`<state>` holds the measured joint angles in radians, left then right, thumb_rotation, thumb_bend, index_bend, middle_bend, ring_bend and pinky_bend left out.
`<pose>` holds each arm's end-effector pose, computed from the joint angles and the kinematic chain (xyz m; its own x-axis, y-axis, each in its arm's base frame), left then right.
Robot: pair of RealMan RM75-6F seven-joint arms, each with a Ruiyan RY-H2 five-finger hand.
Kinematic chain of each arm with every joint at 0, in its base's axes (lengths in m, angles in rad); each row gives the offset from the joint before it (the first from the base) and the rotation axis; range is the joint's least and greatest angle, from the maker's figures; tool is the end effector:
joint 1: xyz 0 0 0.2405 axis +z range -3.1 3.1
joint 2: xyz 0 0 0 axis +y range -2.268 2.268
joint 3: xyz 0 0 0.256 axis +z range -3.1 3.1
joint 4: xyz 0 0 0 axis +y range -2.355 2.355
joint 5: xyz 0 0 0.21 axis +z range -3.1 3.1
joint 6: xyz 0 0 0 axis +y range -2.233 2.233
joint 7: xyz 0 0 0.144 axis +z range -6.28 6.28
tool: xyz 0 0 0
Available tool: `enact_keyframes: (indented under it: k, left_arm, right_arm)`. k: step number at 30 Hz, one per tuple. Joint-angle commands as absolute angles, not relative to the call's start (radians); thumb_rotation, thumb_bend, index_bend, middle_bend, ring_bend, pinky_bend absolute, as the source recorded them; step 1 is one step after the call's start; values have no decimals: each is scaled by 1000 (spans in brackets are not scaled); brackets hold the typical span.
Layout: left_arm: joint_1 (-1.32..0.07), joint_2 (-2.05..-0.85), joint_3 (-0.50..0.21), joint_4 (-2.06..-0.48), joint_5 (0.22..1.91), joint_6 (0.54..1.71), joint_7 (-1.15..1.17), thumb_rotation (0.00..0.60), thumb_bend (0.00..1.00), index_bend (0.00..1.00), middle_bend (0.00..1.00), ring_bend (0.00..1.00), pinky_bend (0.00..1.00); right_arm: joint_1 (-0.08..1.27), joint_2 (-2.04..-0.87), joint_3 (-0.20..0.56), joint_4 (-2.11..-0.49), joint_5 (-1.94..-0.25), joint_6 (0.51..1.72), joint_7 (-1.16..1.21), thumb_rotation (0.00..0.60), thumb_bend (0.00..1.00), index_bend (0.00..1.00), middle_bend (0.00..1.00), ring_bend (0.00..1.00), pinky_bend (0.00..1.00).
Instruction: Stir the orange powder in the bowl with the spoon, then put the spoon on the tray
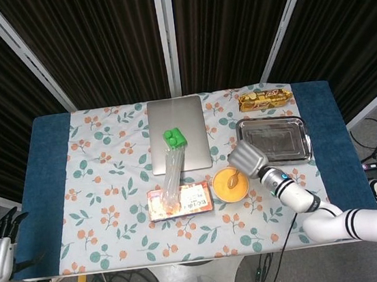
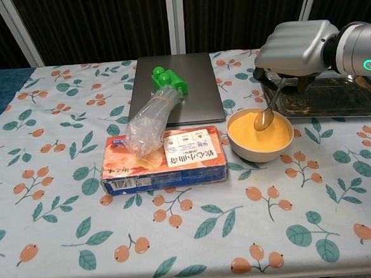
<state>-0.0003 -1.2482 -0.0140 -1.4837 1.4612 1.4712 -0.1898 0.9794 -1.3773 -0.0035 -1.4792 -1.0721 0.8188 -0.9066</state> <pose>-0.3458 0.1456 0.1241 0.2078 0.0625 0.9762 0.9689 0.1243 -0.2142 -0.1396 -0.3716 0.0076 0.9533 0.0782 0.2916 -0.1879 -0.6023 0.7758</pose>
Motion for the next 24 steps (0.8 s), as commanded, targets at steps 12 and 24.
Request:
enact_keyframes:
  k: [12, 24]
  left_arm:
    - [-3, -1256, -12, -1471, 1462, 1463, -204, 600, 125, 204, 120, 77, 117]
    - [-3, -1265, -12, -1452, 1456, 1456, -223, 600, 125, 204, 120, 77, 117]
  right_arm:
    - [1066, -1382, -81, -1506, -1070, 850, -1283, 600, 470, 731, 966, 980, 1000]
    - [1100, -1476, -99, -1489, -1007, 885, -1463, 600, 489, 785, 968, 980, 1000]
